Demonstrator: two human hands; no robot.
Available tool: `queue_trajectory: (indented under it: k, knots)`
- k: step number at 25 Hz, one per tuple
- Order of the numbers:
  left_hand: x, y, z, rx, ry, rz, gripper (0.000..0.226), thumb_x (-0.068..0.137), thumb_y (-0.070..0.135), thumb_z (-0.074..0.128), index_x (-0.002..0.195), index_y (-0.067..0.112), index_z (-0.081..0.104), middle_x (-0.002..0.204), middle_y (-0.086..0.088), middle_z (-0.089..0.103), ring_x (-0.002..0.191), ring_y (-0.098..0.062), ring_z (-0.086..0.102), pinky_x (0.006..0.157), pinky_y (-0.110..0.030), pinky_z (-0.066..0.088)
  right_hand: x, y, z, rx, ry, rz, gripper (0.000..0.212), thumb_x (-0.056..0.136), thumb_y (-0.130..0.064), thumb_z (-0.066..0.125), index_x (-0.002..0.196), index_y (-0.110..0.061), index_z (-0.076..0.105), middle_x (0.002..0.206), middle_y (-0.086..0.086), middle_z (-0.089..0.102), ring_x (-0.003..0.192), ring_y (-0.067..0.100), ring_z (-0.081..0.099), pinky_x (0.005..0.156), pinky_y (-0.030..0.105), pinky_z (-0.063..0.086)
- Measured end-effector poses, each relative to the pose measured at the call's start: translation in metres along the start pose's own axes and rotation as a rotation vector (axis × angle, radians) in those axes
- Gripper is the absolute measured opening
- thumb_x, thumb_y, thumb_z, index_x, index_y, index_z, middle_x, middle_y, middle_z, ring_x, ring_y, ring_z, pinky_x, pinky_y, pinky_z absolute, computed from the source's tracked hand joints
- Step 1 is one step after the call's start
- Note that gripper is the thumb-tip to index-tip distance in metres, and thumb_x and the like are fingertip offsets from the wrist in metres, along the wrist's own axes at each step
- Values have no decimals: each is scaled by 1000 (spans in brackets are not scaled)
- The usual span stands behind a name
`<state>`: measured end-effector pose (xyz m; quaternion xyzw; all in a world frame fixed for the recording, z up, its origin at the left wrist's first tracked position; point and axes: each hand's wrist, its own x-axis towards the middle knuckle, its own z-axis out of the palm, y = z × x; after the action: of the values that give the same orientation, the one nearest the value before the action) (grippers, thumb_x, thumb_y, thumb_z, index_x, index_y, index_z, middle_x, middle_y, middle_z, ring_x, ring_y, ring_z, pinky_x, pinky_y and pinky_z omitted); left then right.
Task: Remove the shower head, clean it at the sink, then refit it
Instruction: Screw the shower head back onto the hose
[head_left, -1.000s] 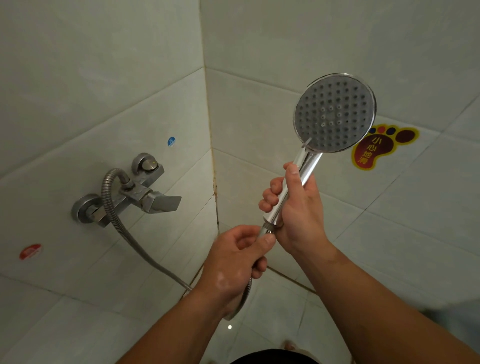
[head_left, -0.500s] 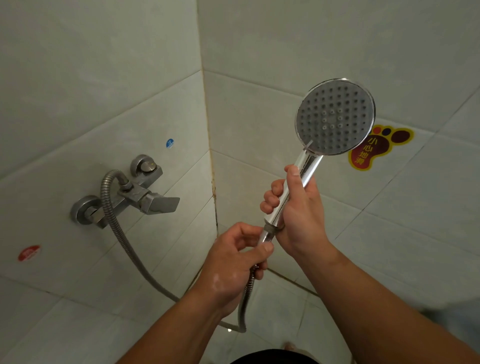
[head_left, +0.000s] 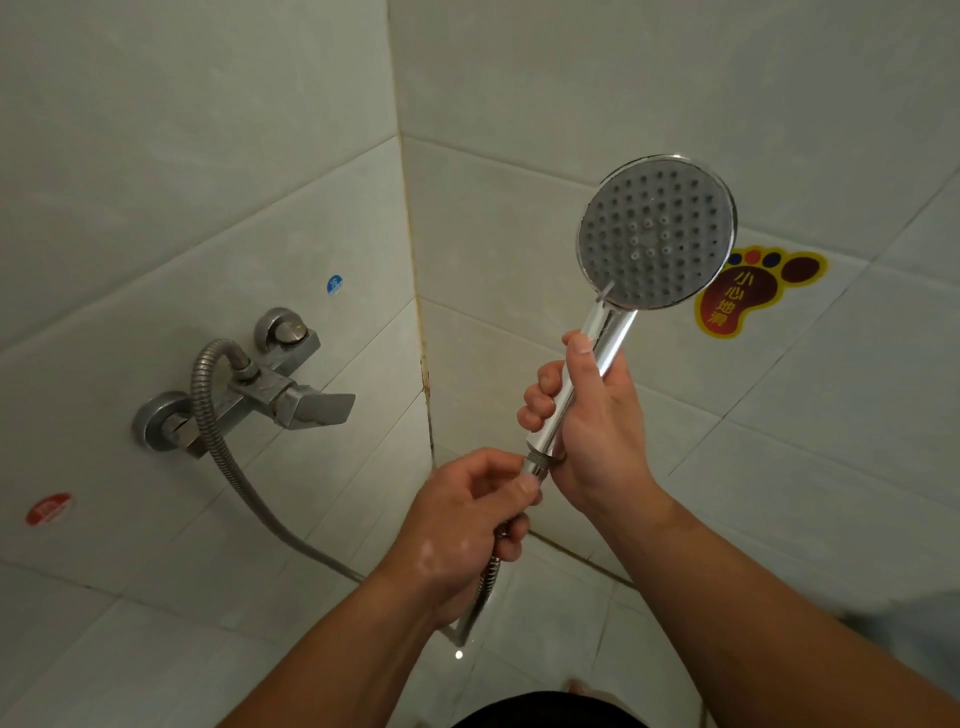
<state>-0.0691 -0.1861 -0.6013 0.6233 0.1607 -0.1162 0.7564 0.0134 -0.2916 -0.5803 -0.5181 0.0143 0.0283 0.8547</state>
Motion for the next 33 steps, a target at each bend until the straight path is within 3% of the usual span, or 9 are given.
queue_trajectory:
  k: [3, 7, 10, 14, 17, 21, 25, 30, 33]
  knots:
    - [4, -6, 2, 60, 74, 13, 20, 87, 15, 75, 105, 15, 66, 90, -11, 68, 57, -12, 56, 56, -28, 47, 1, 1, 1, -15, 14, -19, 11, 106, -28, 48, 106, -17, 50, 67, 2, 48, 54, 14, 46, 49, 28, 43]
    - [2, -2, 2, 226, -58, -12, 27, 97, 35, 58, 102, 13, 72, 72, -7, 69, 54, -10, 50, 53, -26, 41, 0, 3, 2, -13, 23, -5, 12, 106, -28, 48, 106, -16, 50, 66, 1, 47, 53, 14, 46, 48, 27, 43]
    - [0, 1, -1, -9, -126, -85, 38, 103, 31, 45, 102, 7, 74, 70, -7, 62, 56, -13, 48, 56, -29, 37, 2, 2, 3, -4, 35, 1, 12, 106, -28, 48, 108, -15, 49, 65, 1, 47, 52, 14, 45, 47, 27, 41]
    - [2, 1, -4, 42, -42, 7, 11, 96, 15, 61, 101, 14, 71, 91, -6, 69, 62, -14, 55, 57, -27, 47, 4, 0, 2, -7, 36, -8, 12, 106, -28, 48, 109, -16, 50, 66, 1, 48, 54, 14, 46, 49, 27, 43]
    - [5, -5, 0, 197, 46, 61, 18, 86, 17, 74, 101, 24, 68, 103, -3, 70, 61, -12, 59, 61, -24, 53, 2, 2, 1, -24, 22, -16, 12, 106, -28, 48, 109, -17, 50, 67, 2, 49, 55, 15, 48, 50, 28, 44]
    - [4, -1, -6, -2, -127, -81, 29, 101, 24, 50, 101, 7, 74, 84, -12, 72, 65, -16, 57, 61, -31, 46, 1, 2, 1, -13, 30, -9, 11, 106, -27, 48, 107, -16, 50, 66, 1, 47, 53, 14, 46, 48, 28, 42]
    - [8, -6, -4, 187, 45, 83, 12, 86, 18, 76, 94, 15, 68, 87, -3, 70, 57, -12, 56, 58, -26, 50, 1, 2, 1, -11, 31, -16, 11, 106, -26, 47, 109, -16, 50, 66, 2, 48, 54, 14, 47, 49, 27, 44]
    - [5, -3, -2, -73, -119, -85, 34, 102, 23, 46, 99, 1, 72, 82, -14, 70, 59, -16, 54, 55, -29, 41, 1, -1, 0, -12, 22, -8, 12, 106, -27, 48, 107, -15, 50, 65, 1, 47, 52, 14, 45, 48, 27, 42]
    - [7, -5, -4, 61, -32, 28, 10, 95, 19, 63, 98, 10, 67, 85, -10, 70, 61, -16, 55, 56, -28, 46, 1, 0, -1, 1, 38, -4, 11, 106, -26, 47, 108, -15, 49, 66, 1, 48, 53, 14, 45, 48, 27, 42]
